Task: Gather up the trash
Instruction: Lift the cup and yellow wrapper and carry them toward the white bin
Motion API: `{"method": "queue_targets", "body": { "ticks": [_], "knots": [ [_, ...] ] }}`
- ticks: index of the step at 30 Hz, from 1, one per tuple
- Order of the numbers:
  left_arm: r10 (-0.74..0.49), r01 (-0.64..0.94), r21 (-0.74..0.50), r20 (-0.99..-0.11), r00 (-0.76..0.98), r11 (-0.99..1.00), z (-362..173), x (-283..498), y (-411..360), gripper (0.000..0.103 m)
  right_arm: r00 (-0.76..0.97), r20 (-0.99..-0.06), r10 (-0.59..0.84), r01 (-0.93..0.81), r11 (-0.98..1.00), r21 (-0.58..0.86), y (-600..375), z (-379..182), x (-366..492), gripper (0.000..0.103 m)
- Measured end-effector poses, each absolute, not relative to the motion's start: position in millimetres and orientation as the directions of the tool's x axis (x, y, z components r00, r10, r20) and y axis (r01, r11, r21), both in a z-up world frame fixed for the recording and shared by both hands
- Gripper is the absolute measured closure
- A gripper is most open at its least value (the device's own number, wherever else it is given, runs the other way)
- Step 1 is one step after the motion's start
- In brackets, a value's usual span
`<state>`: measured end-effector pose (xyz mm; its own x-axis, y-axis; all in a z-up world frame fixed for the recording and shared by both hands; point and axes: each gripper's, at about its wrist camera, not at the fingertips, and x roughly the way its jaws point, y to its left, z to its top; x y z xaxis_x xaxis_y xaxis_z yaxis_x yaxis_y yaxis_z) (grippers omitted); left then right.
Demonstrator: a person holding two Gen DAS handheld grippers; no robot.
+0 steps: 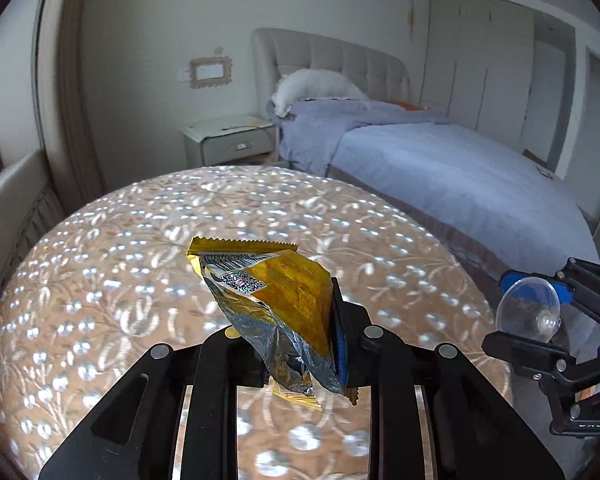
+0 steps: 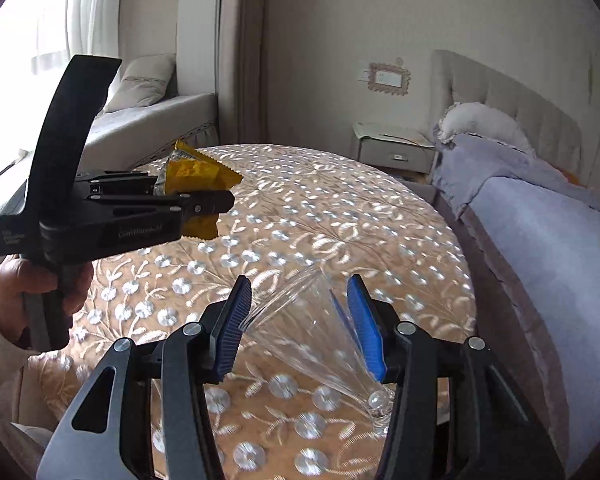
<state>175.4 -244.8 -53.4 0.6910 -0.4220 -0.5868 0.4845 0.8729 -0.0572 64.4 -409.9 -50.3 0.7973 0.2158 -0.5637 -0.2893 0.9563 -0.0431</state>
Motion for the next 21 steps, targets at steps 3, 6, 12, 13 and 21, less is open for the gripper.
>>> {"method": "queue_targets", "body": {
  "ticks": [3,6,12,13,21],
  "knots": [
    [-0.481,0.563,-0.055,-0.594,0.645,0.824,-59,156,-288,0.081,0.812,-0.564,0.150,-0.214,0.976,-0.049,-437,-52,43,0.052],
    [-0.522,0.631,-0.042,-0.606,0.601,0.775,-64,137,-331,0.081,0.820,-0.565,0.096,-0.148,0.988,-0.048,-463,-57,25,0.052],
    [-0.580,0.743,-0.038,-0.652,0.488,0.668,-85,108,-414,0.081,0.818,-0.575,-0.011,-0.007,1.000,-0.030,-527,-74,0,0.052],
    [-0.583,0.756,-0.032,-0.659,0.475,0.653,-90,103,-427,0.081,0.816,-0.578,-0.022,0.009,1.000,-0.025,-534,-77,-1,0.052],
    [-0.546,0.806,0.005,-0.733,0.406,0.592,-132,91,-507,0.081,0.794,-0.605,-0.061,0.116,0.992,0.053,-605,-119,-5,0.052]
  ]
}}
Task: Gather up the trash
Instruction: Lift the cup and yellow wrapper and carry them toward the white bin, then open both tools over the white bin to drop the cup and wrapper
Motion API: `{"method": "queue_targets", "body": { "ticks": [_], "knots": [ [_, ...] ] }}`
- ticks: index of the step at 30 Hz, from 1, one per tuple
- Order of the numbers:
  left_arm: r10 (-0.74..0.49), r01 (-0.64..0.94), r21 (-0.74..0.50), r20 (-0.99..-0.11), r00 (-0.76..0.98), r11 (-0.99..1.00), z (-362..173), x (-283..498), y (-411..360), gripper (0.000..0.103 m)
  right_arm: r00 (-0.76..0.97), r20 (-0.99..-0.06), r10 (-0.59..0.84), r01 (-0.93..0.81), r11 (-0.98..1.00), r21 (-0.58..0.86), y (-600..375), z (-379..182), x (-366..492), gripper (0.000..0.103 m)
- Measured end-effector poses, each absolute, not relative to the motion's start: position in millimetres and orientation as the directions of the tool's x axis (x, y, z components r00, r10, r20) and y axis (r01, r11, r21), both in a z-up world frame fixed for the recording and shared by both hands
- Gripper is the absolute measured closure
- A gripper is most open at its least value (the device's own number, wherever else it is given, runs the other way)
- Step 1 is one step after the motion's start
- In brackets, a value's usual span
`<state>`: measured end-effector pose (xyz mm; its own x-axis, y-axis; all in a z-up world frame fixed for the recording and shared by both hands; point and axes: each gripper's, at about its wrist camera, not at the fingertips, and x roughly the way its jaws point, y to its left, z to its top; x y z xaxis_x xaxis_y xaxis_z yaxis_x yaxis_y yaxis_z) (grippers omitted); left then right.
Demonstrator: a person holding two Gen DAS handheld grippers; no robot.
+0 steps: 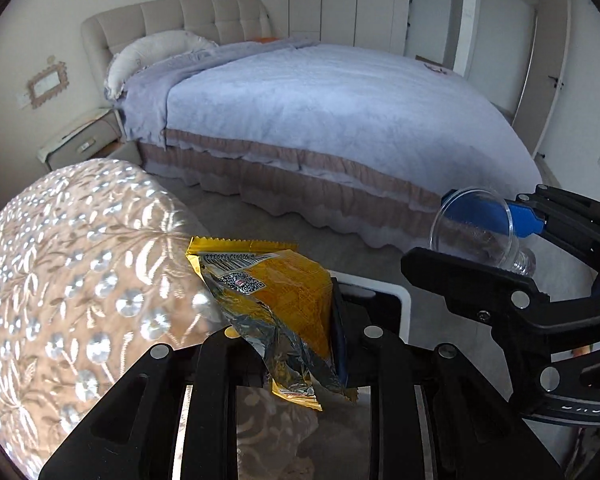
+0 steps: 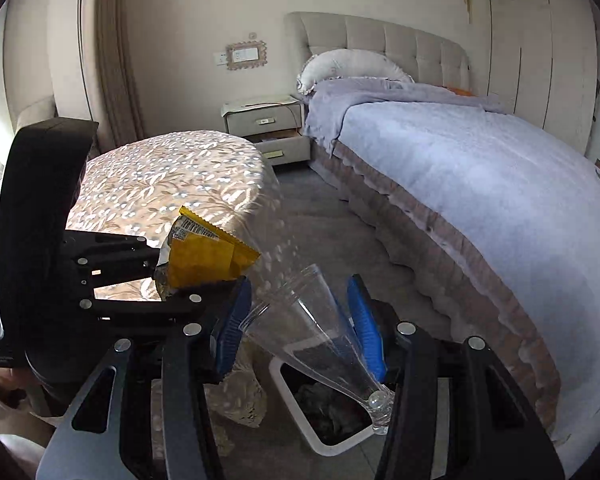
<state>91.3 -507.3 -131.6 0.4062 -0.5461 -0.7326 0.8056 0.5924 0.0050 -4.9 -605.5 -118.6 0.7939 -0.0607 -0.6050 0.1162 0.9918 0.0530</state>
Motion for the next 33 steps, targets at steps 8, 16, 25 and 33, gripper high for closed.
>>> {"method": "queue_targets", "body": {
  "ticks": [8,16,25,33],
  "knots": [
    [-0.484,0.809,0.003,-0.799,0.356,0.588,-183,91,-556,0.081,0.775,-0.632,-0.012,0.139,0.979,0.152,-653,-157,17,0.052],
    [-0.470,0.805,-0.071,-0.840,0.270,0.590,-233,98,-601,0.042,0.736,-0.670,0.095,0.140,0.948,0.287,-689,-212,50,0.052],
    [-0.404,0.794,-0.037,-0.874,0.269,0.607,-256,117,-613,0.005,0.689,-0.712,0.136,0.172,0.923,0.343,-701,-249,56,0.004],
    [-0.462,0.816,-0.024,-0.834,0.303,0.578,-219,98,-598,0.005,0.752,-0.659,0.004,0.224,0.938,0.262,-693,-213,23,0.004]
  ]
}}
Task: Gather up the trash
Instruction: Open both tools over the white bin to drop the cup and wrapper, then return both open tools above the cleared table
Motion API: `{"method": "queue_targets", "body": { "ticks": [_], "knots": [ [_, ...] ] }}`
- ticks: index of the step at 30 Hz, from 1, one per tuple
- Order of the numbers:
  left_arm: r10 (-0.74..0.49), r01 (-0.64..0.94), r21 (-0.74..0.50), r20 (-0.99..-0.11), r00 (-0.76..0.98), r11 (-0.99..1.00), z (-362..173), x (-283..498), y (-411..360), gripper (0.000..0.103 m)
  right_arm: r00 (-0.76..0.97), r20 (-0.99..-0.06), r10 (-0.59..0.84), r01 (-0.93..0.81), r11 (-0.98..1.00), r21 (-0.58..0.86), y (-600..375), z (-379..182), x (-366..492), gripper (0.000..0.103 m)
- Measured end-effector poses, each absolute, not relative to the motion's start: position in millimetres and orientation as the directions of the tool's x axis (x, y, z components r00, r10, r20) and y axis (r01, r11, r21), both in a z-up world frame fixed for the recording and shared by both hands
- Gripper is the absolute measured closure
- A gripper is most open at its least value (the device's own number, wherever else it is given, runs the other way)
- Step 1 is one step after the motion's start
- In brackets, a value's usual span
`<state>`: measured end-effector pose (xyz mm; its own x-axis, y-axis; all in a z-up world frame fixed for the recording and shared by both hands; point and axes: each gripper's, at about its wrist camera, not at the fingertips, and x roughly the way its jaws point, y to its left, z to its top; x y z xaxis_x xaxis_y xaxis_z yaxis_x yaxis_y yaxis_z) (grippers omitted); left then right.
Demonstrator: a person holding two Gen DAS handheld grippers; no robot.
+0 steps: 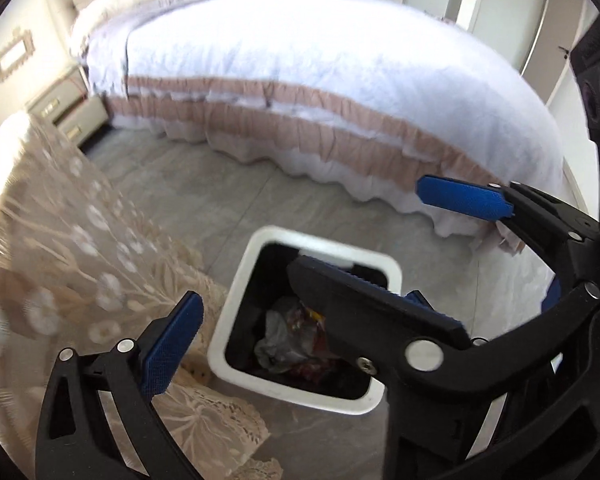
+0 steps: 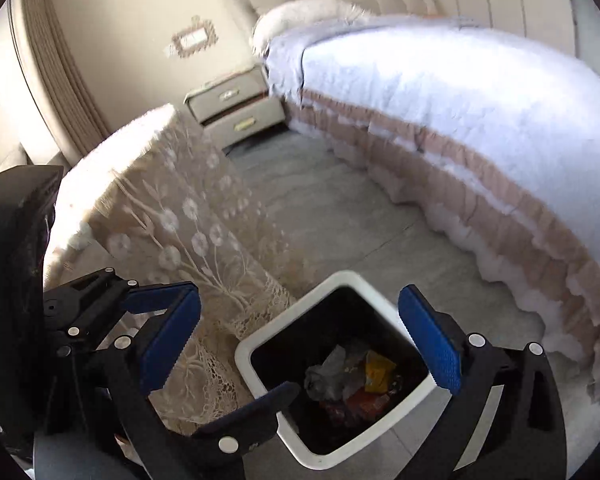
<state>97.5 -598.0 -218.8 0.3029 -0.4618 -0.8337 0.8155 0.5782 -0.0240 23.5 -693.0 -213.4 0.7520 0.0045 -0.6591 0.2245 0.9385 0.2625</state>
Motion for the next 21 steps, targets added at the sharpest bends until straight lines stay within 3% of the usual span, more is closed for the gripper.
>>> {"method": "queue_targets", "body": {
  "ticks": [8,15,21],
  "knots": [
    [-0.526,0.800,0.100,-0.705,0.476,0.591,-140,64,-552,0.005,0.856,-0.510,-0.084,0.188,0.969,0.157,-653,-135,-19,0.004],
    [-0.489,0.709,0.167,-0.616,0.618,0.685,-93,58,-469,0.005,0.917,-0.391,-0.083,0.112,0.992,0.052,-576,-85,-31,0.004],
    [-0.442,0.612,0.146,-0.567,0.695,0.777,-62,60,-389,0.005,0.937,-0.347,0.038,-0.021,0.998,0.052,-509,-58,-19,0.004]
  ]
}}
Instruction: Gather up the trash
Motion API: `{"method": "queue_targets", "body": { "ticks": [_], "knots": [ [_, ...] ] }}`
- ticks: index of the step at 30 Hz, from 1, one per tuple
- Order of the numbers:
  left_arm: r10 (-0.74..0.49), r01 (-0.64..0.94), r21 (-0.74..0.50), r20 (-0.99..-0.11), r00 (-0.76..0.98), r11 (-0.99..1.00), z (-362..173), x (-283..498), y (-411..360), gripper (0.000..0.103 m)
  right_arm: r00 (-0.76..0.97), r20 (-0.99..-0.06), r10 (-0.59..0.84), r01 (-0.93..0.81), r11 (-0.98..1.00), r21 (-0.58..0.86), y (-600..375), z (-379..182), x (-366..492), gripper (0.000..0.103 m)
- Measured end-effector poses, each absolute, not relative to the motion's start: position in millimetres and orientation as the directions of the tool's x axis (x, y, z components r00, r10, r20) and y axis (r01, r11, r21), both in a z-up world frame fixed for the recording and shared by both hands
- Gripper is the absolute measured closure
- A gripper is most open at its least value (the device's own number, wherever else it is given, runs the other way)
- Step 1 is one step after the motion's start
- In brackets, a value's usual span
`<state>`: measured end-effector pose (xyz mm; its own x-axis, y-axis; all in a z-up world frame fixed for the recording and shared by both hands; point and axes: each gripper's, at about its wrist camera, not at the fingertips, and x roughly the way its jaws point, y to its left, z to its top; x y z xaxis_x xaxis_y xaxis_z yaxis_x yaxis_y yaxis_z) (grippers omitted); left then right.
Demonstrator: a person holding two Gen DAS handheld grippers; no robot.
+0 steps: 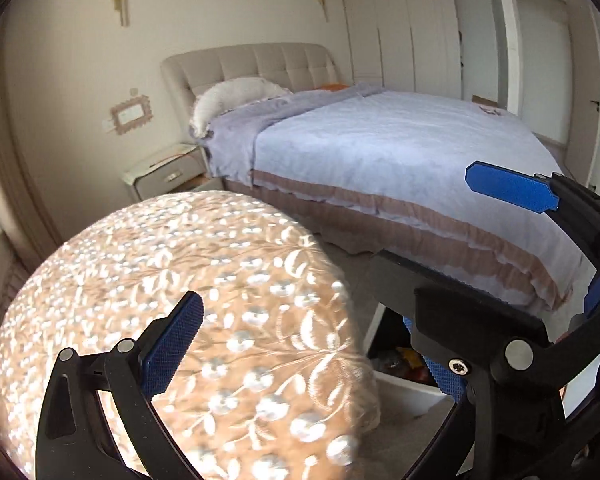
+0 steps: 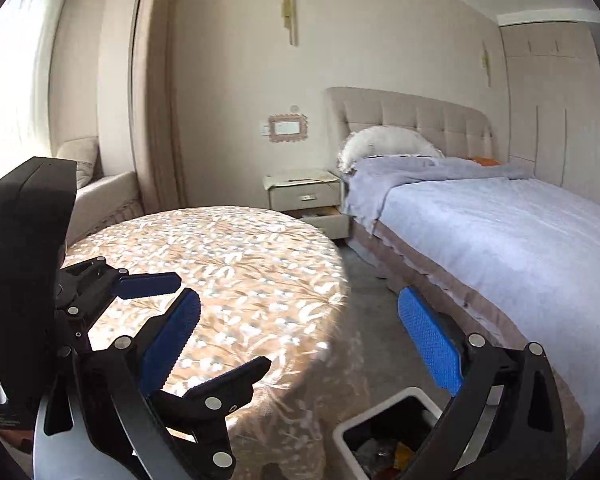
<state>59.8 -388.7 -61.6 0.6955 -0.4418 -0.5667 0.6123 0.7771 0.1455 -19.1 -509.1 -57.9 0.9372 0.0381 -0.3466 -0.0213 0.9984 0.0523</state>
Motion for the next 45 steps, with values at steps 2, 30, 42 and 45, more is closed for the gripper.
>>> {"method": "queue_targets", "body": {
  "ticks": [2,30,42,45],
  "knots": [
    [-0.407,0.563,0.147,-0.548,0.731,0.813,-52,60,-361,0.005,0.941,-0.332,0.060,-0.048,0.998,0.043,-489,-49,-15,0.004],
    [-0.034,0.059,0.052,-0.397,0.917,0.997,-19,56,-92,0.005,0.962,-0.209,0.175,-0.180,0.984,-0.001,-285,-10,6,0.004],
    [0.013,0.003,0.043,-0.384,0.923,0.999,-18,50,-71,0.005,0.955,-0.216,0.205,-0.209,0.978,0.002,-259,-9,9,0.004],
    [0.008,0.004,0.030,-0.387,0.922,1.000,-18,49,-68,0.005,0.954,-0.219,0.206,-0.212,0.977,-0.004,-257,-9,9,0.004]
  ]
}}
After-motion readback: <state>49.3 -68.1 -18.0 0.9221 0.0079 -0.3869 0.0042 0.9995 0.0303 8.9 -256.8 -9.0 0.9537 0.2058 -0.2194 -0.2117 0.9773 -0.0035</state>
